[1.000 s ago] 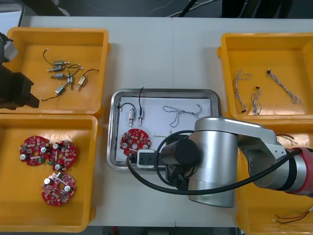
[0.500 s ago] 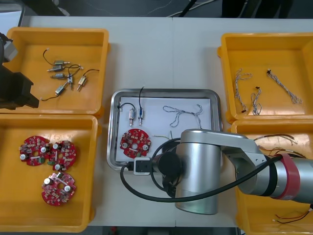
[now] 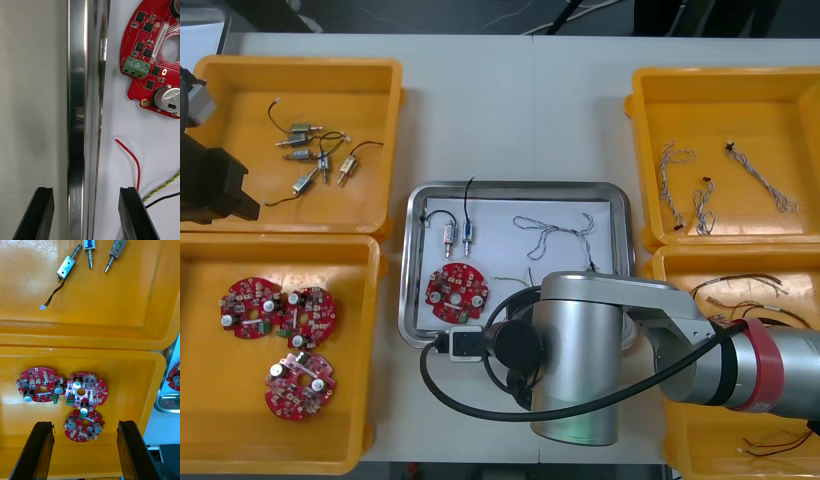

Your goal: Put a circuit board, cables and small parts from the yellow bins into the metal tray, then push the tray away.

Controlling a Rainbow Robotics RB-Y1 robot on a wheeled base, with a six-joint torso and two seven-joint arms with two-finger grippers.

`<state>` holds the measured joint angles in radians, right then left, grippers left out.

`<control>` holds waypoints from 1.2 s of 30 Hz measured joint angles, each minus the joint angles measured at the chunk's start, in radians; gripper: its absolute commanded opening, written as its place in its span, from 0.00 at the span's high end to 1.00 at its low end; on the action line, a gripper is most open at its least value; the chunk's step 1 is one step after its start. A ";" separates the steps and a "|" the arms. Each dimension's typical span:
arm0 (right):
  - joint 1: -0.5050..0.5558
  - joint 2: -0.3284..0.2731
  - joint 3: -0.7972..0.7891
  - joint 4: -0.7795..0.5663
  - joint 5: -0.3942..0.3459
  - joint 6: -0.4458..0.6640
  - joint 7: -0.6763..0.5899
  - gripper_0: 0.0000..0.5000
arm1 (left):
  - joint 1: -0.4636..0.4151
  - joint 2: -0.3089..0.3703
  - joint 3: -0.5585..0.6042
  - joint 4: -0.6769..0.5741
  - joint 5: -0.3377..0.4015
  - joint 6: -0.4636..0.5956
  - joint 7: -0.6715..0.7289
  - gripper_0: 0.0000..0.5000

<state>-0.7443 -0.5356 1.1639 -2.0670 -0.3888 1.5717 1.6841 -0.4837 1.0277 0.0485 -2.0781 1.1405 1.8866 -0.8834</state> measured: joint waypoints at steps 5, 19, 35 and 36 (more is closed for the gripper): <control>0.003 0.002 0.000 0.016 0.020 0.000 0.000 0.00 | 0.000 0.000 0.000 0.000 0.000 0.000 0.000 0.00; 0.015 0.024 0.000 0.049 0.031 0.000 0.000 0.71 | 0.000 0.000 0.000 0.000 0.000 0.000 0.000 0.00; 0.017 0.021 0.000 0.051 0.063 -0.057 0.000 1.00 | 0.000 0.000 0.000 0.000 0.000 0.000 0.000 0.00; 0.017 0.020 0.000 0.052 0.071 -0.065 0.000 1.00 | 0.000 0.000 0.000 0.000 0.000 0.000 0.000 0.00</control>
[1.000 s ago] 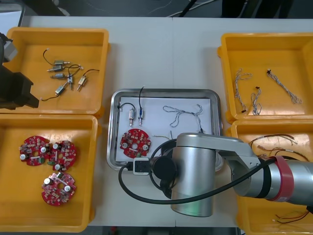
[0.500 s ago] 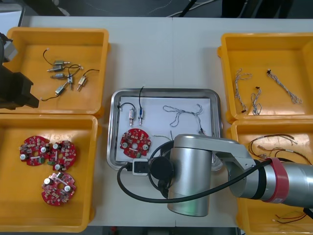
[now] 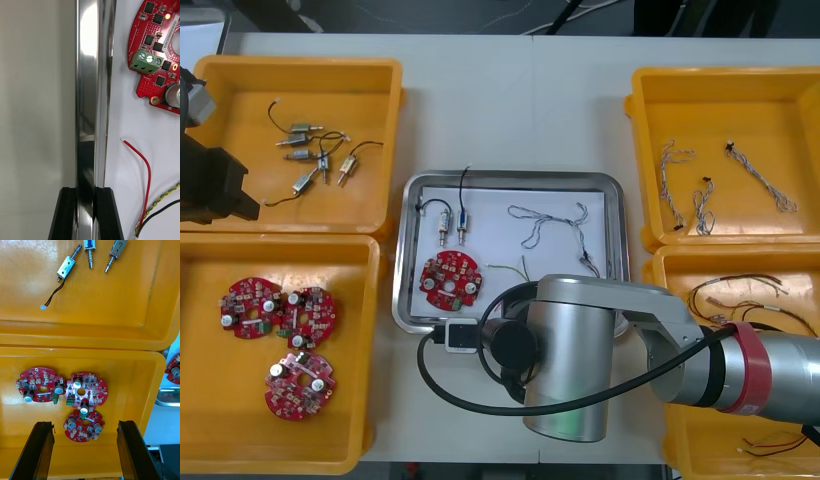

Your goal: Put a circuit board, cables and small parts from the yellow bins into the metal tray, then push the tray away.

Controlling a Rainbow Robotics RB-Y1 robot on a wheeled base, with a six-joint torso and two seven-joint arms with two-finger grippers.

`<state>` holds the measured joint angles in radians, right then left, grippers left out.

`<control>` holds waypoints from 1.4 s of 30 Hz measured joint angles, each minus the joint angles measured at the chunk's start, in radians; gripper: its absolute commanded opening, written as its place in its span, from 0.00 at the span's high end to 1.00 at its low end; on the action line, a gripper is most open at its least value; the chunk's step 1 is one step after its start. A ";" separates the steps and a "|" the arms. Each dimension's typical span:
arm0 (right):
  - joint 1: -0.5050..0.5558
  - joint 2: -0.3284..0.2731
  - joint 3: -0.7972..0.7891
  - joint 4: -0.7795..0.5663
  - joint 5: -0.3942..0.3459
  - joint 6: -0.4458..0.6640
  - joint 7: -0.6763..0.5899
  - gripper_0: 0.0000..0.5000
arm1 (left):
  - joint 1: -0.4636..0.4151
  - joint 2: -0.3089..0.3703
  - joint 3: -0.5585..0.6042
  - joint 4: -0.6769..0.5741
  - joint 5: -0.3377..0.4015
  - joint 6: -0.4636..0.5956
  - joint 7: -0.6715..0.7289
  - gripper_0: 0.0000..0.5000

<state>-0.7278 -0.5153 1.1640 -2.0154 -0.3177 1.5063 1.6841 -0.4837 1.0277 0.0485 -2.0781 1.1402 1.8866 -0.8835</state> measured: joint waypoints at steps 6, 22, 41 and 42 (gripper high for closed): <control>0.000 -0.004 0.000 0.000 0.035 -0.010 0.000 1.00 | 0.000 0.000 0.000 0.000 0.000 0.000 0.000 0.00; -0.005 -0.037 -0.002 -0.003 0.035 -0.035 0.000 1.00 | 0.000 0.000 0.000 0.000 0.000 0.000 0.000 0.00; -0.087 -0.068 -0.010 -0.003 0.013 -0.047 0.000 1.00 | 0.000 0.000 0.000 0.000 0.000 0.000 0.000 0.00; -0.091 -0.069 -0.012 -0.003 0.012 -0.047 0.000 1.00 | 0.000 0.000 0.000 0.000 0.000 0.000 0.000 0.00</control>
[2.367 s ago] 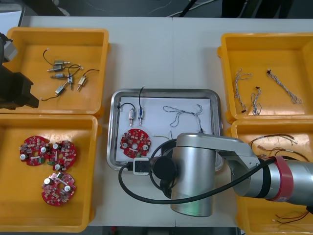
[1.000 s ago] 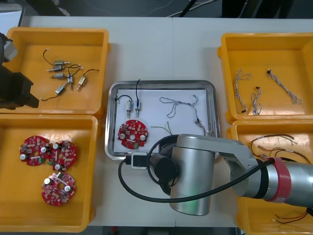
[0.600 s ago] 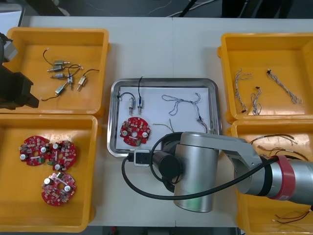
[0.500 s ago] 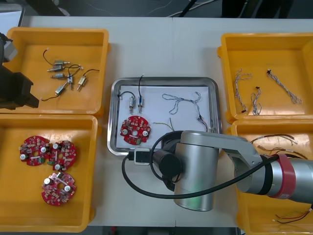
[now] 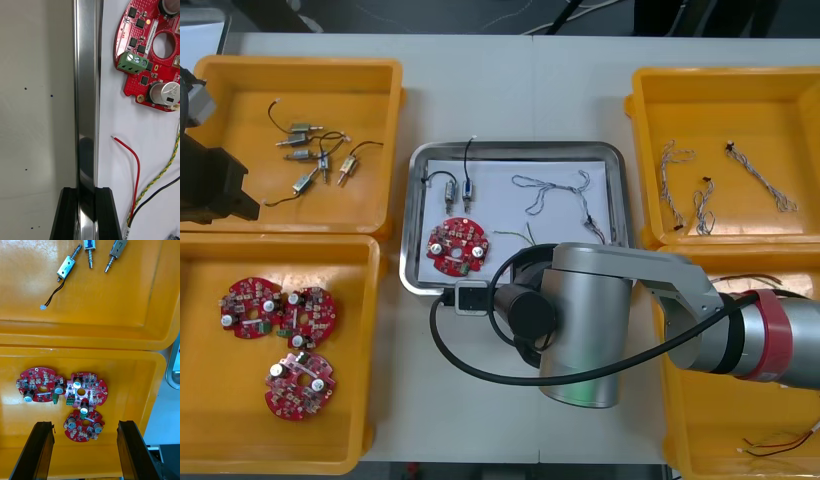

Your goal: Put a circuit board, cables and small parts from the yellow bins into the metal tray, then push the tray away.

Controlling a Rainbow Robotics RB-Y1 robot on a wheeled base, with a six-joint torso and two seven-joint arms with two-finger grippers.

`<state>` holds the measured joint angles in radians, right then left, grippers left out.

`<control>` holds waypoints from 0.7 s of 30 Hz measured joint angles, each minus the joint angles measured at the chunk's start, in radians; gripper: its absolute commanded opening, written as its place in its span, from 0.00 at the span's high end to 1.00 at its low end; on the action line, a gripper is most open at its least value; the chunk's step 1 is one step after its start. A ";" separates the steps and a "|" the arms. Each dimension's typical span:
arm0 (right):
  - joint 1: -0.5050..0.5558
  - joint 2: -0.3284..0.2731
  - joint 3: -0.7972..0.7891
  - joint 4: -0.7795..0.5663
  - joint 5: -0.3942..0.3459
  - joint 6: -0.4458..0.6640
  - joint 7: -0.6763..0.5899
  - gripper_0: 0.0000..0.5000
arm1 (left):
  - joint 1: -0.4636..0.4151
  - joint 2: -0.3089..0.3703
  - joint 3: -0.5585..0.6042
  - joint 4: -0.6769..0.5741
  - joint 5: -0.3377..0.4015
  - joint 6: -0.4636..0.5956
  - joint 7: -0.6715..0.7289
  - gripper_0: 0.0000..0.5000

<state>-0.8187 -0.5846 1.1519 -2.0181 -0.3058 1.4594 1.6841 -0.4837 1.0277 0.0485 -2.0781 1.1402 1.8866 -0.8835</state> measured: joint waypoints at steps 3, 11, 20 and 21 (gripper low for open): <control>-0.011 -0.003 -0.007 0.000 0.000 -0.001 0.000 1.00 | 0.000 0.000 0.000 0.000 0.000 0.000 0.000 0.00; -0.032 -0.019 -0.014 0.016 -0.001 -0.067 0.000 1.00 | 0.000 0.000 0.000 0.000 0.000 0.000 0.000 0.00; -0.060 -0.019 -0.015 0.081 -0.003 -0.123 0.000 1.00 | 0.000 0.000 0.000 0.000 0.000 0.000 0.000 0.00; -0.064 -0.019 -0.015 0.086 -0.003 -0.124 0.000 1.00 | 0.000 0.000 0.000 0.000 0.000 0.000 0.000 0.00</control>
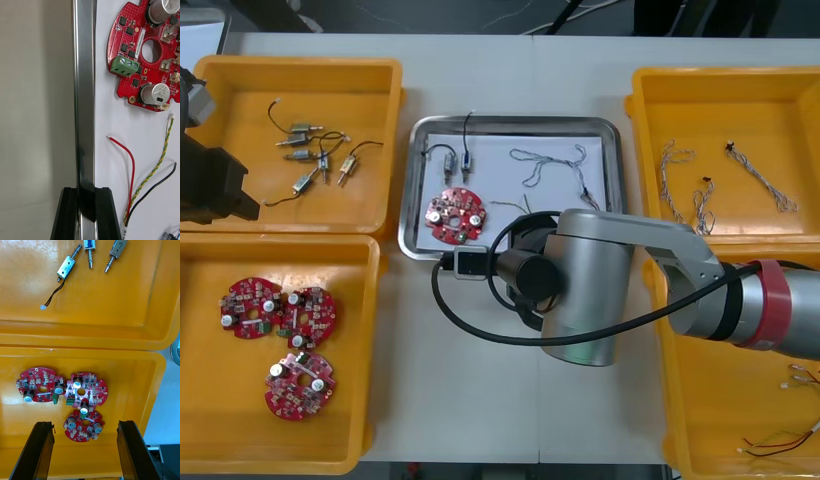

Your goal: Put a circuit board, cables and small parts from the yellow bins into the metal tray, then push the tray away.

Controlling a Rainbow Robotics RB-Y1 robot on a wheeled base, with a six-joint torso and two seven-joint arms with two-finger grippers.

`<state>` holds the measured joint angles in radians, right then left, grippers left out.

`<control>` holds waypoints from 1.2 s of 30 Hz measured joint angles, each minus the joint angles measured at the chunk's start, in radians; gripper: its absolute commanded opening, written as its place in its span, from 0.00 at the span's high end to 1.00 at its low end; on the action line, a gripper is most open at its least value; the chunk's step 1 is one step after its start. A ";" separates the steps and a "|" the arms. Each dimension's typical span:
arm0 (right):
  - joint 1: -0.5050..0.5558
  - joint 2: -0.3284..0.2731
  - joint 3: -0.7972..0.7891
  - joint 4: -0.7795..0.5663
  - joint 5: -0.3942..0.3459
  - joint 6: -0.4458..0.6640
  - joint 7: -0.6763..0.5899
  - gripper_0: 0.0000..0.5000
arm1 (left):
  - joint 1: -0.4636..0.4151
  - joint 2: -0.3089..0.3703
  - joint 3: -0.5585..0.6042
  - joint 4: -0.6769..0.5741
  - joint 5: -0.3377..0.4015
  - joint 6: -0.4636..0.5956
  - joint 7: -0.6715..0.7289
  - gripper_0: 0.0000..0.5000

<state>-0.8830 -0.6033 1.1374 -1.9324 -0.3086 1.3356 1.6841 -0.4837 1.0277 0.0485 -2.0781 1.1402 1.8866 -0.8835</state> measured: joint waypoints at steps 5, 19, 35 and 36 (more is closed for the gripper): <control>-0.018 0.000 0.000 0.025 -0.001 -0.025 0.000 1.00 | 0.000 0.000 0.000 0.000 0.000 0.000 0.000 0.00; -0.062 0.000 0.000 0.124 -0.001 -0.132 0.000 1.00 | 0.000 0.000 0.000 0.000 0.000 0.000 0.000 0.00; -0.110 0.000 0.000 0.238 -0.001 -0.230 0.000 1.00 | 0.000 0.000 0.000 0.000 0.000 0.000 0.000 0.00; -0.112 0.000 0.000 0.247 -0.001 -0.240 0.000 1.00 | 0.000 0.000 0.000 0.000 0.000 0.000 0.000 0.00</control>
<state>-0.9951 -0.6031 1.1373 -1.6851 -0.3099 1.0958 1.6841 -0.4836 1.0277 0.0485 -2.0781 1.1402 1.8867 -0.8835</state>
